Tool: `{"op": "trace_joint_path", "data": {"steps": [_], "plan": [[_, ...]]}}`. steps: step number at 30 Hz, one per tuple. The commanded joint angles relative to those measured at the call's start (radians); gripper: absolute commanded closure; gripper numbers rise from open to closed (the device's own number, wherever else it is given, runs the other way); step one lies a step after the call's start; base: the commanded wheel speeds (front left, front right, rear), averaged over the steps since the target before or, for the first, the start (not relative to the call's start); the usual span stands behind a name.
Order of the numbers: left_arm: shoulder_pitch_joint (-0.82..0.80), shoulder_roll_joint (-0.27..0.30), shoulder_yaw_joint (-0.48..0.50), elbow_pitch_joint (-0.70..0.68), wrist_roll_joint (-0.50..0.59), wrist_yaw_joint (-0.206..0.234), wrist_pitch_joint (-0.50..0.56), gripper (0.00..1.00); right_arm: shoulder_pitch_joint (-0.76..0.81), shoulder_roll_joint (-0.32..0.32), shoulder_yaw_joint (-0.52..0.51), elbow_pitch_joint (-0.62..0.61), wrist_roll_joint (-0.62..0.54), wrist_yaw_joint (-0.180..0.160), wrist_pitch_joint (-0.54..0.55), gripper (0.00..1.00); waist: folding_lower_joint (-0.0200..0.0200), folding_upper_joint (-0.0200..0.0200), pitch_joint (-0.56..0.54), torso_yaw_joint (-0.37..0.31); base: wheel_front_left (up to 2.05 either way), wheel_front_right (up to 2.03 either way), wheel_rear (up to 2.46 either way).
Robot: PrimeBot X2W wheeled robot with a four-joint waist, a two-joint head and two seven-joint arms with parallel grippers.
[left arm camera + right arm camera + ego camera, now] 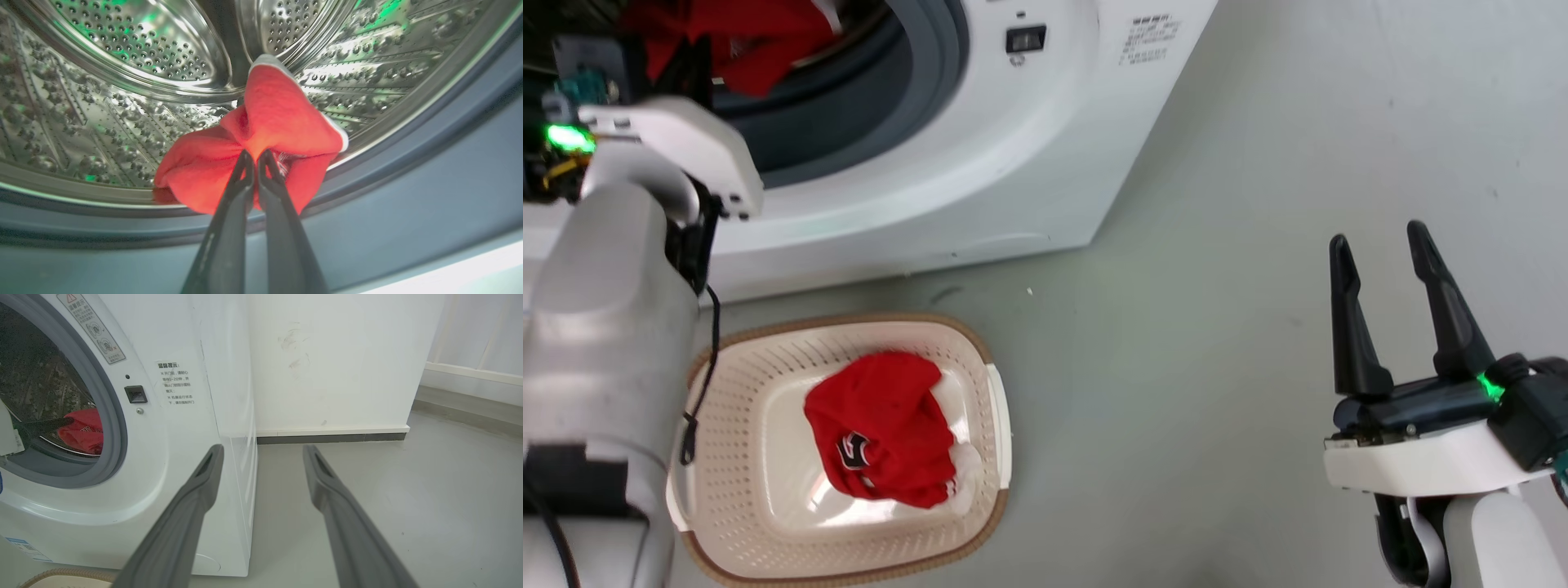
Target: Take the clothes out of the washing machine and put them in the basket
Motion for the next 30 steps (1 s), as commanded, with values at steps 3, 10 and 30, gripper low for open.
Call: {"op": "trace_joint_path", "data": {"steps": [3,10,30], "plan": [[0.130,0.006,0.019,-0.136,0.001,0.010,-0.007,1.00,0.034,0.001,0.000,0.007,-0.011,-0.001,-0.002,0.00,0.0002,0.0000,-0.087,0.030,0.00,0.00,0.00],[0.372,-0.026,0.038,-0.373,0.017,0.043,-0.007,1.00,0.084,0.001,0.004,0.021,-0.029,-0.001,-0.002,0.00,0.0002,0.0000,-0.183,0.060,0.00,0.00,0.00],[0.896,-0.112,-0.031,-0.697,0.049,0.053,-0.006,1.00,0.222,0.001,-0.005,0.051,-0.057,-0.001,-0.002,0.00,0.0002,0.0000,-0.411,0.115,0.00,0.00,0.00]]}}
